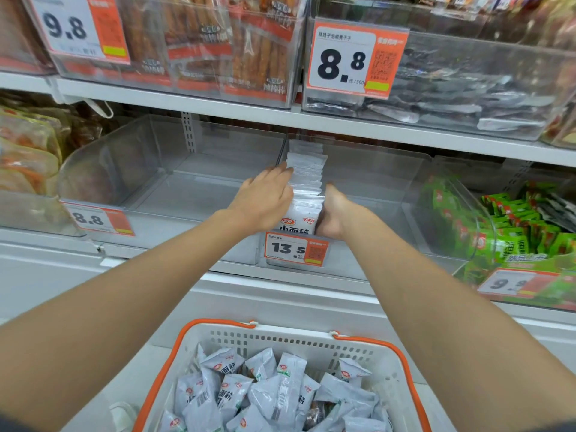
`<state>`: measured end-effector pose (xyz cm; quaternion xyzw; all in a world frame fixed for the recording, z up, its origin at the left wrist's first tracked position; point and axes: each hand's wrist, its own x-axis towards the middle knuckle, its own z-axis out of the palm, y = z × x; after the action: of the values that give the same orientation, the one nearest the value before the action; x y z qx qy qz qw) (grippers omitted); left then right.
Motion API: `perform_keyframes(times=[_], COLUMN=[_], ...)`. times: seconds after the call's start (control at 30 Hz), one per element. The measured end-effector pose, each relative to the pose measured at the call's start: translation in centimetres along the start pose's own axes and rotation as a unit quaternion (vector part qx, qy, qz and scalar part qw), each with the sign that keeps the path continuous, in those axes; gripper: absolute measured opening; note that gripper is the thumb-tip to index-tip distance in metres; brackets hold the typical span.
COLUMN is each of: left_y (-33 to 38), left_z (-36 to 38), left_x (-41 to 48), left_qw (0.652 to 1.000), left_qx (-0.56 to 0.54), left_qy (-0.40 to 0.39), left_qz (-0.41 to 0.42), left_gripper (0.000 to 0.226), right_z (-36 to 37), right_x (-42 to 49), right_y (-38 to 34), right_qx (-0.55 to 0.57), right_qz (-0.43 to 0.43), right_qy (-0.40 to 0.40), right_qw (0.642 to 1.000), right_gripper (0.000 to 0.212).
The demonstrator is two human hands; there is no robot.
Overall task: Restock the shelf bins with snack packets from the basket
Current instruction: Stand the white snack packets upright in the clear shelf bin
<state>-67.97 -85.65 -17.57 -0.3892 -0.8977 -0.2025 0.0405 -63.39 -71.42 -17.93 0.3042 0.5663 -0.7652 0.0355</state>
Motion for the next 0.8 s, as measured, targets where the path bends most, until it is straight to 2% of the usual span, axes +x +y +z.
perform_keyframes(times=[0.07,0.23,0.37,0.43,0.5,0.6,0.67,0.73,0.8], left_y=[-0.1,-0.5,0.1,1.2,2.3,3.1,2.5,1.4,0.4], left_z=[0.2,0.8,0.1,-0.6,-1.1,-0.9,-0.5,0.0,0.4], left_x=[0.0,0.3,0.5,1.0,2.5,5.7,7.3,7.9,7.9], left_qw=[1.0,0.999,1.0,0.999,1.0,0.993,0.983,0.977,0.982], left_qx=[-0.008,-0.042,-0.008,0.0,0.023,0.099,0.142,0.161,0.145], left_qy=[0.002,-0.004,-0.012,0.003,0.002,-0.064,-0.109,-0.129,-0.118], left_qz=[0.001,0.003,-0.022,-0.034,-0.022,-0.01,-0.032,-0.044,-0.033], left_gripper=[0.05,0.049,0.054,0.066,0.062,0.054,0.054,0.052,0.049], right_z=[0.5,0.6,0.0,-0.8,-2.2,-3.9,-4.1,-4.2,-3.9], right_x=[0.9,1.9,2.7,2.0,2.2,4.3,5.9,7.3,8.9], right_y=[0.2,0.1,0.2,-0.3,-0.8,-1.3,-1.6,-1.8,-2.1], right_qx=[-0.018,-0.004,-0.014,-0.027,-0.008,0.011,0.014,0.009,0.014], right_qz=[-0.008,-0.002,0.008,0.009,0.014,-0.008,-0.015,-0.023,-0.04], right_qy=[-0.033,-0.06,-0.065,-0.044,0.024,0.085,0.092,0.086,0.063], right_qw=[0.999,0.998,0.998,0.999,1.0,0.996,0.996,0.996,0.997], right_gripper=[0.046,0.051,0.05,0.051,0.063,0.078,0.087,0.085,0.071])
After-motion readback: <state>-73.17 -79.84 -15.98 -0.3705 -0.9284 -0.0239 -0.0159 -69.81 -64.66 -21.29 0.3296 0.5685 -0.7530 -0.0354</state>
